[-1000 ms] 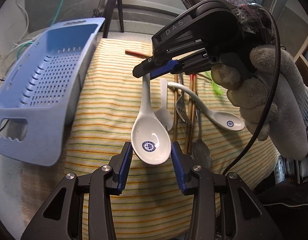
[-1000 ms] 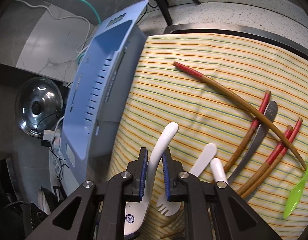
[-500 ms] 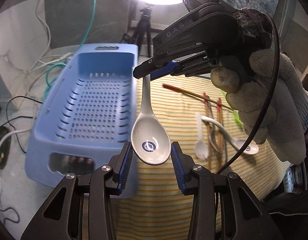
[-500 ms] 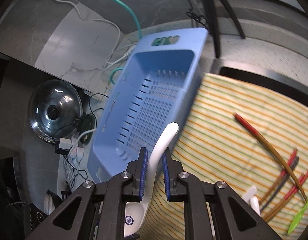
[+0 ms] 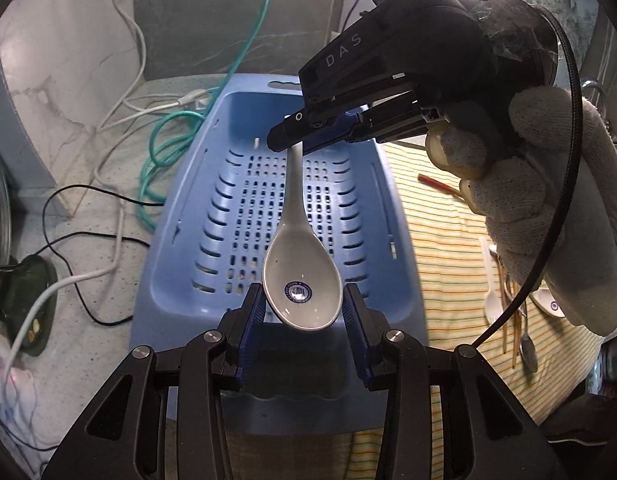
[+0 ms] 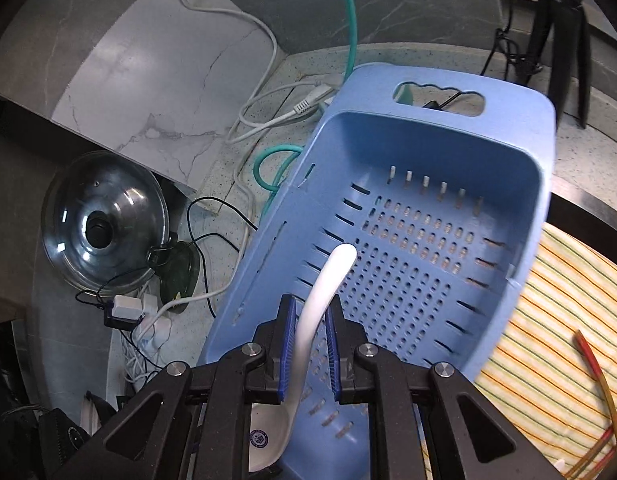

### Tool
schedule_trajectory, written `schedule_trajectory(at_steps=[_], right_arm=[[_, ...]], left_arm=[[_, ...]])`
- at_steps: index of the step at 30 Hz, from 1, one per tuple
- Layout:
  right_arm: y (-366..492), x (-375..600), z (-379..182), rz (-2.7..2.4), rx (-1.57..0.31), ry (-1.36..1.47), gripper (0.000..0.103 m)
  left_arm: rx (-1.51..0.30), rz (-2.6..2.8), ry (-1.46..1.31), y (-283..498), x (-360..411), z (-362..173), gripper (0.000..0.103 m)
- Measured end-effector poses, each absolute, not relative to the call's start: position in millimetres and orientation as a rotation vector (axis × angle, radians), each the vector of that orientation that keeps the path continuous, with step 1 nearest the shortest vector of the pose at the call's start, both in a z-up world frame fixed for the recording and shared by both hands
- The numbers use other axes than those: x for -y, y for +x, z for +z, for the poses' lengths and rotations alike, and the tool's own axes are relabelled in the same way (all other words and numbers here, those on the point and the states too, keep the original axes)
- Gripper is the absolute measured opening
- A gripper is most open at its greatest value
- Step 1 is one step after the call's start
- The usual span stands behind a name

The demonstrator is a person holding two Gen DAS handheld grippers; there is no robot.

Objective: Organize utensils
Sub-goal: 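Carry the white spoon with the right tool into the blue basket and release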

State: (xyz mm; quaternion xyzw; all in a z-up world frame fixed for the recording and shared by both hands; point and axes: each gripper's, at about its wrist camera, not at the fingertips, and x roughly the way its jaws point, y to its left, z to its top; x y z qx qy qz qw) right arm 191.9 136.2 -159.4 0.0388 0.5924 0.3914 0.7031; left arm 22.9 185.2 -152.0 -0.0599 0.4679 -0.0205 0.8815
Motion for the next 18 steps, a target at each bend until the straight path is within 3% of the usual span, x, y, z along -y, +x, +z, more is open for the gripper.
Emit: schedule_trajectory(at_steps=[5, 7, 8, 11, 18], right_arm=[[190, -152, -160, 0.861, -1.292, 0.015, 0.023], [189, -153, -159, 0.859, -1.277, 0.009, 0.046], [188, -152, -158, 0.858, -1.269, 0.009, 0.050], [187, -150, -155, 0.862, -1.260, -0.007, 0.051], [183, -140, -144, 0.860, -1.235, -0.021, 0.053]], left_arm=[[-0.989, 0.005, -0.117, 27, -195, -153, 0.038], [-0.987, 0.013, -0.136, 26, -200, -151, 0.038], [-0.983, 0.019, -0.142, 26, -202, -150, 0.040], [-0.979, 0.036, -0.151, 24, -205, -148, 0.046], [-0.962, 0.043, -0.153, 18, -201, -141, 0.046]])
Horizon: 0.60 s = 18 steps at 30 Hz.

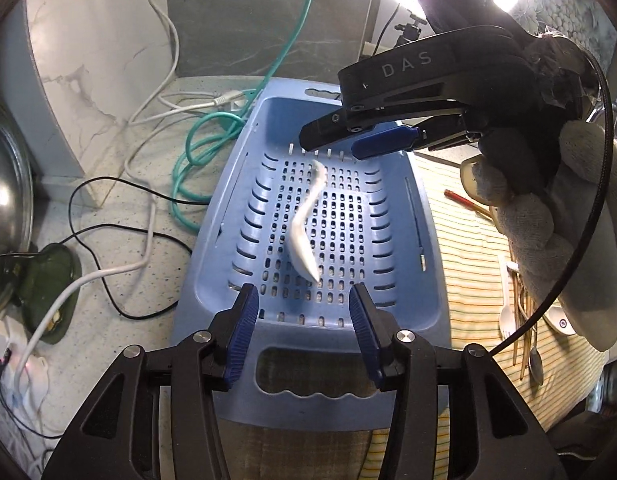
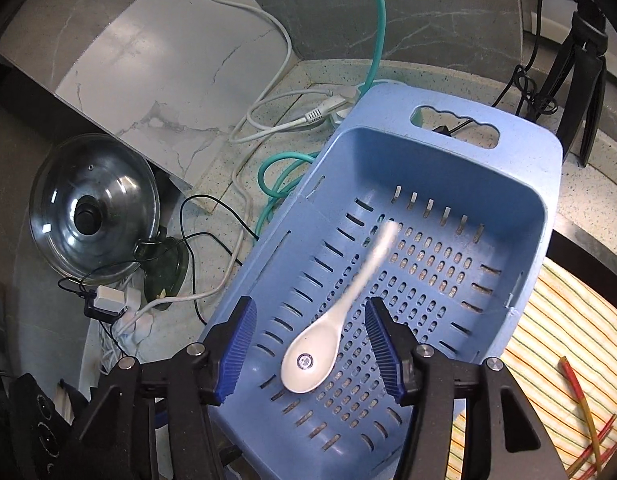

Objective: Organize utensils
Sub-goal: 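Carry the white spoon with the right tool into the blue basket and release, then move the right tool back over the utensils on the cloth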

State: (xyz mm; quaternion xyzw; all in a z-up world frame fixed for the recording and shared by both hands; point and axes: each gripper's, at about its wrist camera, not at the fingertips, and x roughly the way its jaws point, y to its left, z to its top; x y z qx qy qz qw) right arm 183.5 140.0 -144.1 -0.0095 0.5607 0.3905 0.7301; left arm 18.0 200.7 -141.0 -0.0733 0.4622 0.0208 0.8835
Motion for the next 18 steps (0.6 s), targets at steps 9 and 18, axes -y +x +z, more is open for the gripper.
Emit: schedule_trajectory(at_steps=[9, 18], right_arm=[[175, -119, -128, 0.852, -1.202, -0.019, 0.053], [157, -78, -93, 0.872, -1.151, -0.024, 0.053]], left_arm=[[-0.940, 0.038, -0.138, 7, -188, -127, 0.046], [-0.898, 0.014, -0.105, -7, -160, -106, 0.046]])
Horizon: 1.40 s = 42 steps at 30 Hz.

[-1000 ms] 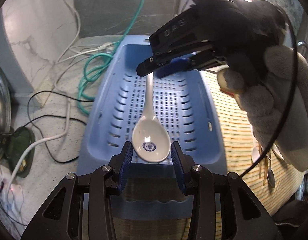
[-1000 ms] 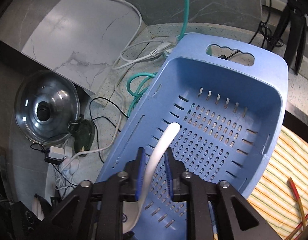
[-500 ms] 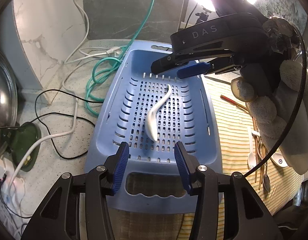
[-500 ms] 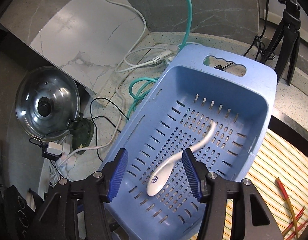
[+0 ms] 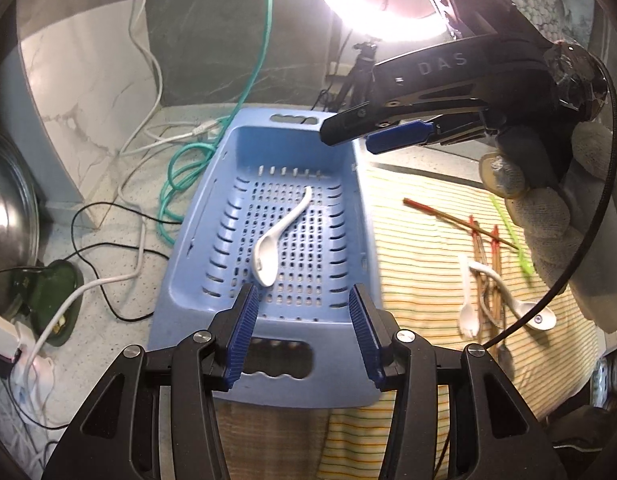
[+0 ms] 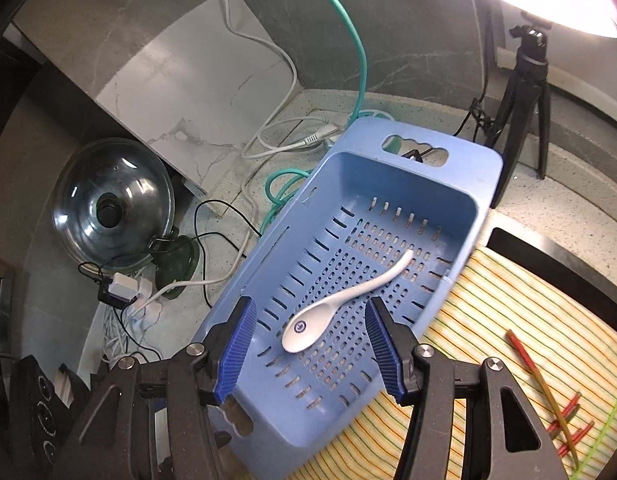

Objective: Organize utensils
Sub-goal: 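Move the right tool back over the utensils on the cloth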

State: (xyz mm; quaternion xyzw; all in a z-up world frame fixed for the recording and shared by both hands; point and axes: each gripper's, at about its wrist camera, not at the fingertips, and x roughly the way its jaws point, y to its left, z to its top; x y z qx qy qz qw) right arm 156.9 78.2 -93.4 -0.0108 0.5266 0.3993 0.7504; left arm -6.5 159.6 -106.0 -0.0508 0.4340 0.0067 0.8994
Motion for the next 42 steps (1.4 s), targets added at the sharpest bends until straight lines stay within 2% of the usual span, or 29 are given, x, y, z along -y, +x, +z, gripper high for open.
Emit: schedule_trajectory(at_steps=[16, 30, 42], right_arm=[[146, 78, -68, 0.826, -1.142, 0.015, 0.053], [139, 184, -126, 0.772, -1.307, 0.022, 0.053], [125, 191, -173, 0.829, -1.456, -0.044, 0.053]], left_arm=[[-0.883, -0.083, -0.095, -23, -65, -95, 0.046], [-0.973, -0.199, -0.144, -30, 33, -133, 0.046], [-1.033, -0.251, -0.215, -25, 79, -163, 0.046]])
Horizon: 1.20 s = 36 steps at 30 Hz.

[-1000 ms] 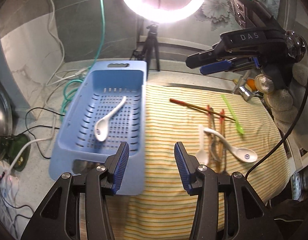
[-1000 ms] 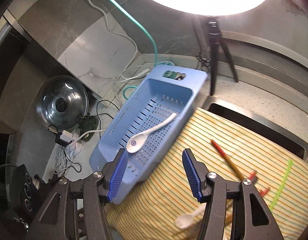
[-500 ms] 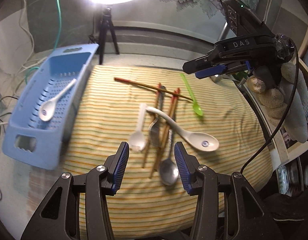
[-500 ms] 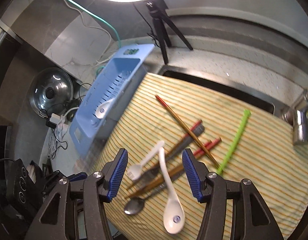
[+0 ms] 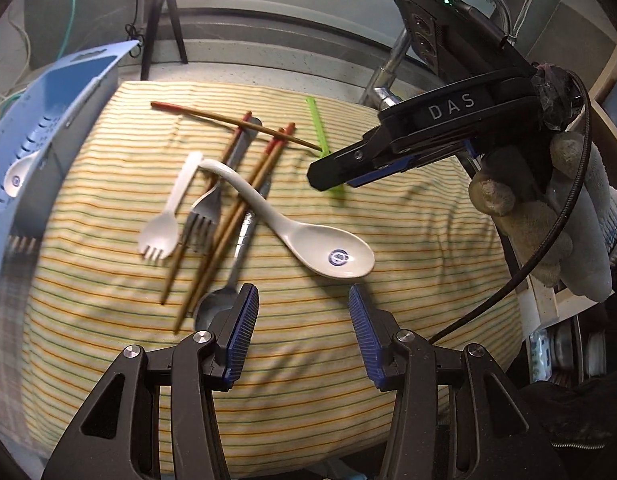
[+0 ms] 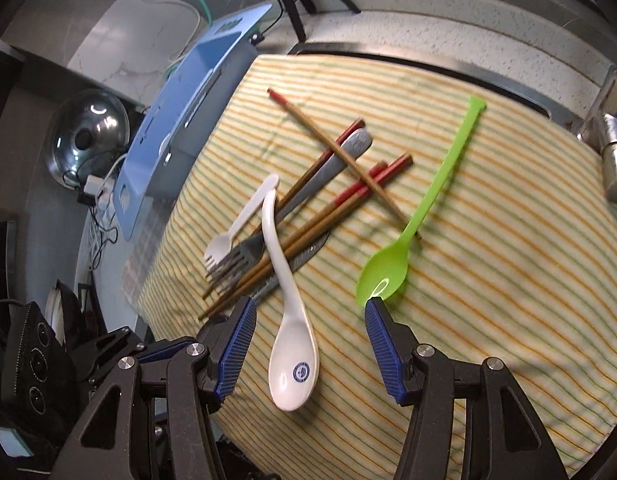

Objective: Organize utensils
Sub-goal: 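Move the right tool back over the utensils on the cloth, then close the right tool on the second white ceramic spoon's handle and lift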

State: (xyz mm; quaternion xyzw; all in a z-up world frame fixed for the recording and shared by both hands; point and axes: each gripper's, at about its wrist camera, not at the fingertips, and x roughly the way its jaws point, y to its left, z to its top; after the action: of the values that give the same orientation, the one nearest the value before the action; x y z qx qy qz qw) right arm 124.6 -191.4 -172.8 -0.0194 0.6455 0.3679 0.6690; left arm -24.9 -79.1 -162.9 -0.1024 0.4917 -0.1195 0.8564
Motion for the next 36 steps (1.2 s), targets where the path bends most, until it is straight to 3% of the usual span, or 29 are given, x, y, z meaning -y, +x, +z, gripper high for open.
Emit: schedule_trajectory(at_steps=[16, 25, 36], right_arm=[[105, 165, -203, 0.914, -1.609, -0.086, 0.053], [100, 154, -214, 0.950, -1.681, 0.053, 0.054], [123, 148, -194, 0.875, -1.546, -0.060, 0.054]], left_arm=[[-1.063, -0.229, -0.278, -31, 76, -174, 0.046], [-1.066, -0.205, -0.273, -38, 64, -172, 0.046], [-1.090, -0.227, -0.292, -32, 78, -181, 0.046]])
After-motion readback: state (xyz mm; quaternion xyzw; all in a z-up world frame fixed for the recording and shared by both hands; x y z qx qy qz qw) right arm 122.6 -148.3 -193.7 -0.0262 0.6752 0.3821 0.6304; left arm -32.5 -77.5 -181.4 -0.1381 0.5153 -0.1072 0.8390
